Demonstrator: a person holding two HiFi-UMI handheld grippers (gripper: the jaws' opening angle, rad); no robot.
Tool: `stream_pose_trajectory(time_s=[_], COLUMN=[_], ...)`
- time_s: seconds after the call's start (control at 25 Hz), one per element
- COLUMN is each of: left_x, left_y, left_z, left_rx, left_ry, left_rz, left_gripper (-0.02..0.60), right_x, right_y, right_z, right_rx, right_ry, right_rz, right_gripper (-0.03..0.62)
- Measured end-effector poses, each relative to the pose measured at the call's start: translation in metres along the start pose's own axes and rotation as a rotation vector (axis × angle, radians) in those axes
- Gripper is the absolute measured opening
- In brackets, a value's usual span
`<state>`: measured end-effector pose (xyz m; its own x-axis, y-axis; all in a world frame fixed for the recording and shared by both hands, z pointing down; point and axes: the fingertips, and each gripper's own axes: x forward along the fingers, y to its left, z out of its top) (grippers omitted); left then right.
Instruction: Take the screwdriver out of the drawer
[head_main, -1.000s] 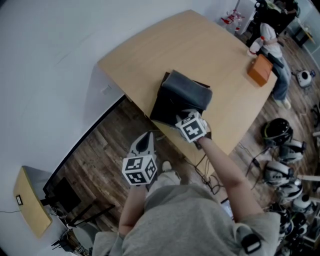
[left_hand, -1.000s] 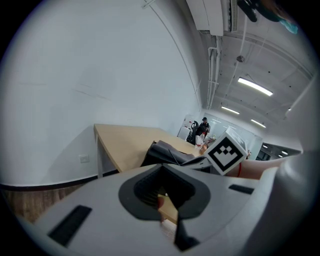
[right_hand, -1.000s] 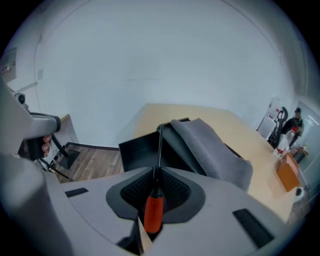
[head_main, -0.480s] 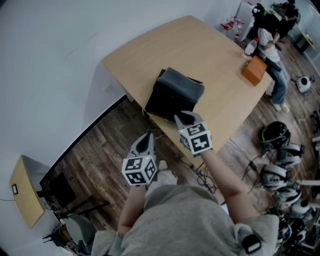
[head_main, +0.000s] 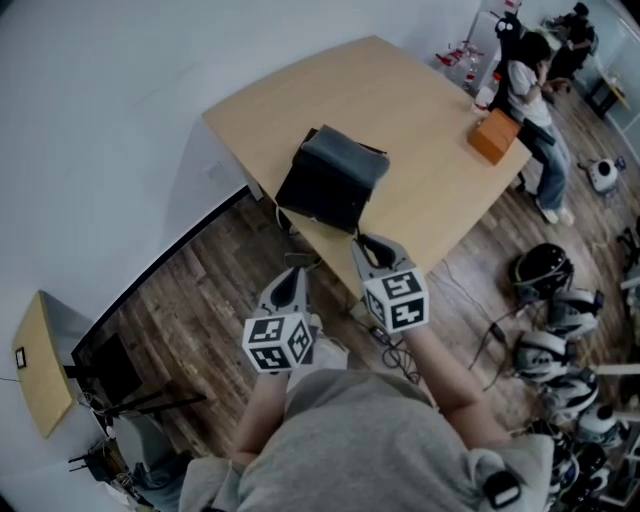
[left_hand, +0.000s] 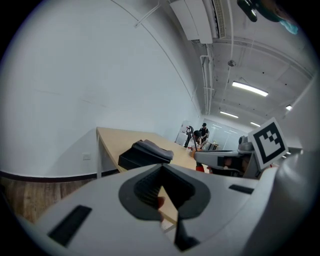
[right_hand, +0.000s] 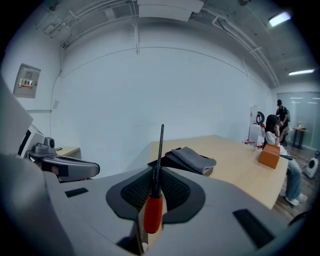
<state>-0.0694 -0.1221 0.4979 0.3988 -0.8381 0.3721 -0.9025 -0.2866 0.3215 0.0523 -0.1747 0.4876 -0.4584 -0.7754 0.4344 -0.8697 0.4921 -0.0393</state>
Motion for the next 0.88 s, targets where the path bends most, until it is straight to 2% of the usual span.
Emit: stream_pose_trajectory(time_s=[0.48,0.88], left_x=[-0.042,-0.069], left_y=[-0.054,-0.08], left_z=[-0.043,-0.071], left_rx=[0.009,0.036], left_ry=[-0.036,-0.039], left_rz=[0.002,0.001], left_gripper=[0.0,0.0], right_x=[-0.089,-0.135], right_y=[0.01,0.018], right_z=[-0.046,-0.069], right_rx=[0.037,0.066], right_ry=[-0.068,-0.098], right_rz=[0.01,0.017], right_gripper=[0.051,0.051])
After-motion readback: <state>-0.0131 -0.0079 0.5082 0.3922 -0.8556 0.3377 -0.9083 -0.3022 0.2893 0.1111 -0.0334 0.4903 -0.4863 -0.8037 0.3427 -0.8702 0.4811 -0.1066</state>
